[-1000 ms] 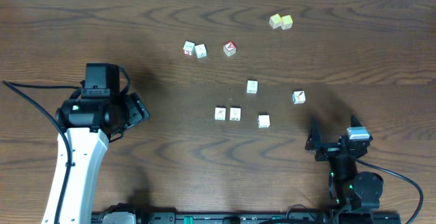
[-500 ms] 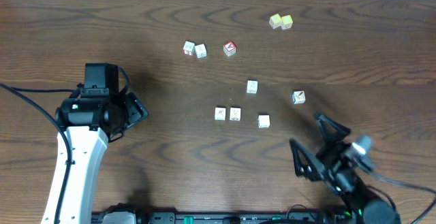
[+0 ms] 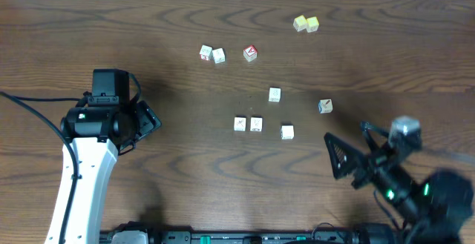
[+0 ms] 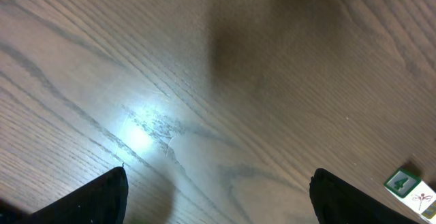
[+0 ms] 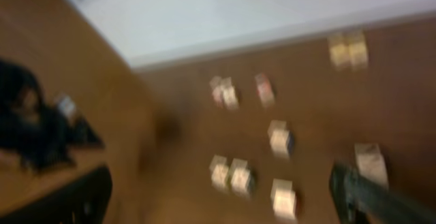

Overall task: Lift 5 blocks
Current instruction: 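Reach the right gripper down onto a white block right of center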

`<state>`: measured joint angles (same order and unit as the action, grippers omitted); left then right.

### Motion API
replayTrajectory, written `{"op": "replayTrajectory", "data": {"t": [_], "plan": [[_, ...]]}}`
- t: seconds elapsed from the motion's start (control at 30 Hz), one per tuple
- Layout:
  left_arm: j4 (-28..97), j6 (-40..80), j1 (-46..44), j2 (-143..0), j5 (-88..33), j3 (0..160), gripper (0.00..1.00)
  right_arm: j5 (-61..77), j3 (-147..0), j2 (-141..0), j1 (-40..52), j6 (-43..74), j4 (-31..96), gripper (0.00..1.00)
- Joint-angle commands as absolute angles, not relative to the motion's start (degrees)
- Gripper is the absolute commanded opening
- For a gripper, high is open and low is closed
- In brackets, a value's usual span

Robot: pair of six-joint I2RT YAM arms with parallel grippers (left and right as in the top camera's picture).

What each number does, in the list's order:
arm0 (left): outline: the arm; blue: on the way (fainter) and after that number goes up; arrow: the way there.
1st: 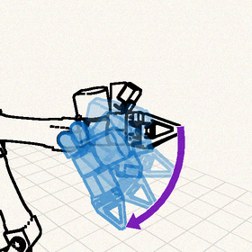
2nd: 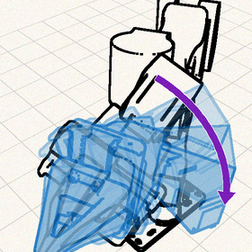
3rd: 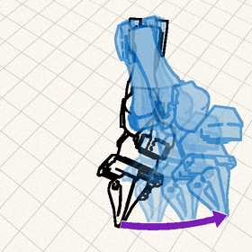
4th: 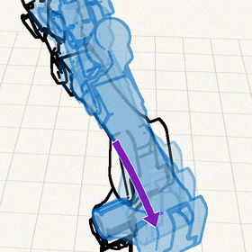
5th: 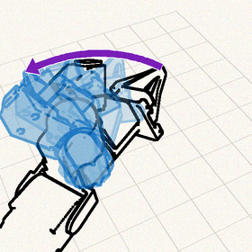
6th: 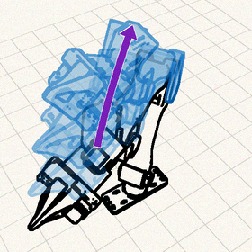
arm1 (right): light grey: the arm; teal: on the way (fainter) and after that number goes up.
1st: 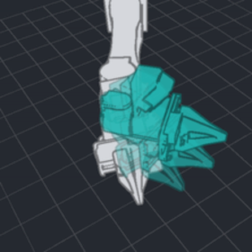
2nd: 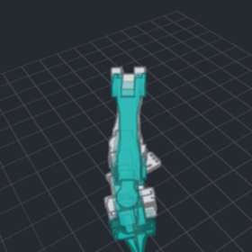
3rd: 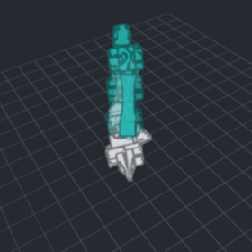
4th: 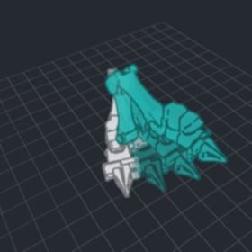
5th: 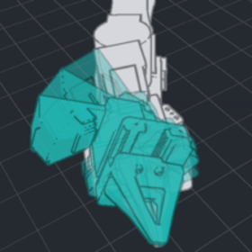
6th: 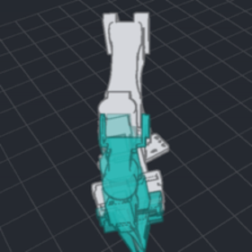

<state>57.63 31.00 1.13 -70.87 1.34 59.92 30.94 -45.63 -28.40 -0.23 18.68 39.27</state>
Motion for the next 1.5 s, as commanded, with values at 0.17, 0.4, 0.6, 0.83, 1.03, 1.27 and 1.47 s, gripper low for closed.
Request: {"op": "replayTrajectory", "data": {"t": [0.17,0.4,0.6,0.83,1.03,1.27,1.47], "plan": [[57.8,31.4,1.43,-71.11,2.0,59.72,0.85,47.66,-58.57,-53.6,0.23,8.78,50.98,0.99],[57.8,31.4,1.43,-71.11,2.0,59.72,0.86,21.58,-58.54,-66.13,11.51,15.44,56.64,0.99],[57.8,31.4,1.43,-71.11,2.0,59.72,0.86,0.89,-58.54,-73.73,25.12,24.58,57.08,0.99],[57.8,31.4,1.43,-71.11,2.0,59.72,0.86,0.84,-58.46,-80.4,29.36,24.84,50.52,0.99],[57.8,31.4,1.43,-71.11,2.0,59.72,0.86,0.45,-58.13,-88.29,29.47,24.86,45.04,0.8],[57.8,31.4,1.43,-71.11,2.0,59.72,0.86,-0.21,-58.13,-95.68,29.45,24.86,43.05,0.67],[57.8,31.4,1.43,-71.11,2.0,59.72,0.86,-2.57,-58.13,-99.81,29.45,24.82,40.18,0.58]]}}
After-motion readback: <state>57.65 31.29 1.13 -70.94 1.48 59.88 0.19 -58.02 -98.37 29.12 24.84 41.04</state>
